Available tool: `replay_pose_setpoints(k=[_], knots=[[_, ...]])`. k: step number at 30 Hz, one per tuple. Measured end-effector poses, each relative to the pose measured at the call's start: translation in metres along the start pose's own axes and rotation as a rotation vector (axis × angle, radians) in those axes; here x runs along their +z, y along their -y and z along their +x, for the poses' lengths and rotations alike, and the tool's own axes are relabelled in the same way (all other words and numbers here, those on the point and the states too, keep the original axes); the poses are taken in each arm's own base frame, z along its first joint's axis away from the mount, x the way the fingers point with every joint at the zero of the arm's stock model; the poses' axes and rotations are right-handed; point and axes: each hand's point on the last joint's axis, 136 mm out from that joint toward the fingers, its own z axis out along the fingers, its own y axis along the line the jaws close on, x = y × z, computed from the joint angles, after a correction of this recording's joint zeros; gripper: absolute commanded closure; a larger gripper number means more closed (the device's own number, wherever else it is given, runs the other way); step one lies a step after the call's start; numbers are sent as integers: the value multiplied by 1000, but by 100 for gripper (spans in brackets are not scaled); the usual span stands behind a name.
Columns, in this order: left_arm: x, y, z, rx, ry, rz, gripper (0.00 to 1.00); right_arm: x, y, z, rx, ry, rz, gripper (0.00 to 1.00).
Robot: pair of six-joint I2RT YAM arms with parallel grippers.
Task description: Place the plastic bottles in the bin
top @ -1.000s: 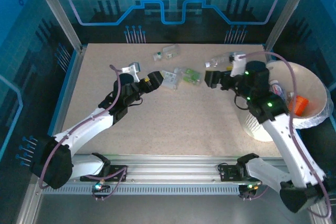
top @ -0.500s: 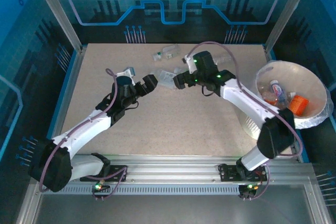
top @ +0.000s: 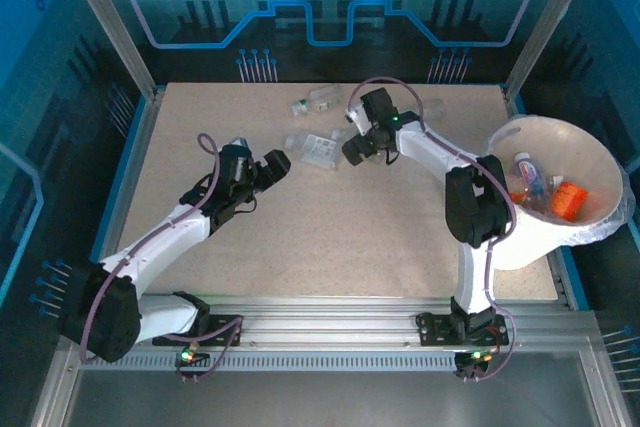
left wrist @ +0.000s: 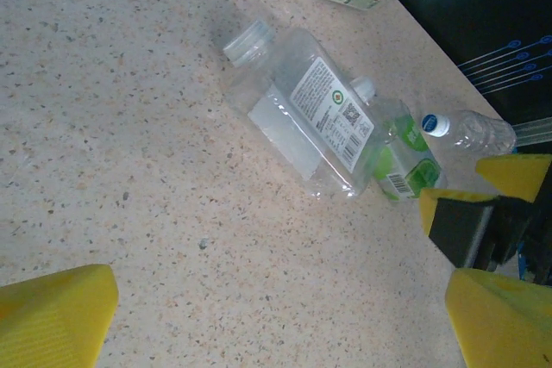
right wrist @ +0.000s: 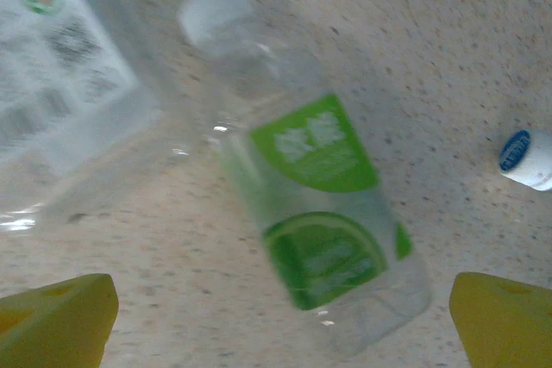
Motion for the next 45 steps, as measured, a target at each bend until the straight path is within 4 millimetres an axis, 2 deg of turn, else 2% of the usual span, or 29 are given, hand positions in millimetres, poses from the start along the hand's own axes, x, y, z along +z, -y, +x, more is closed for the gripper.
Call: replay_pose_setpoints(k=[3, 5, 9, 16, 20, 24, 30, 36, 40, 45], knots=[[0, -1, 0, -2, -3, -8, 1, 16, 18, 2, -14, -40, 12, 0], [0, -3, -1, -3, -4, -13, 1, 24, 22, 5, -36, -65, 8, 1], [0, -5, 0, -5, -9, -22, 1, 41, 16, 12, -80, -117, -25, 7], [3, -8, 0, -7, -13, -32, 1, 66, 11, 17, -111, -164, -56, 12], [5, -11, 2, -11, -22, -44, 1, 77, 2, 25, -130, -194, -73, 22], [4, -11, 4, -24, -32, -46, 1, 76, -4, 28, -125, -189, -76, 32], [7, -13, 7, -35, -48, -50, 1, 57, -12, 50, -95, -214, -101, 46], [11, -12, 12, -36, -75, -47, 1, 30, -22, 65, -69, -213, -101, 54], [12, -10, 13, -37, -85, -40, 1, 6, -29, 65, -55, -179, -92, 55], [14, -6, 15, -46, -102, -29, 1, -39, -43, 55, -52, -100, -64, 56]])
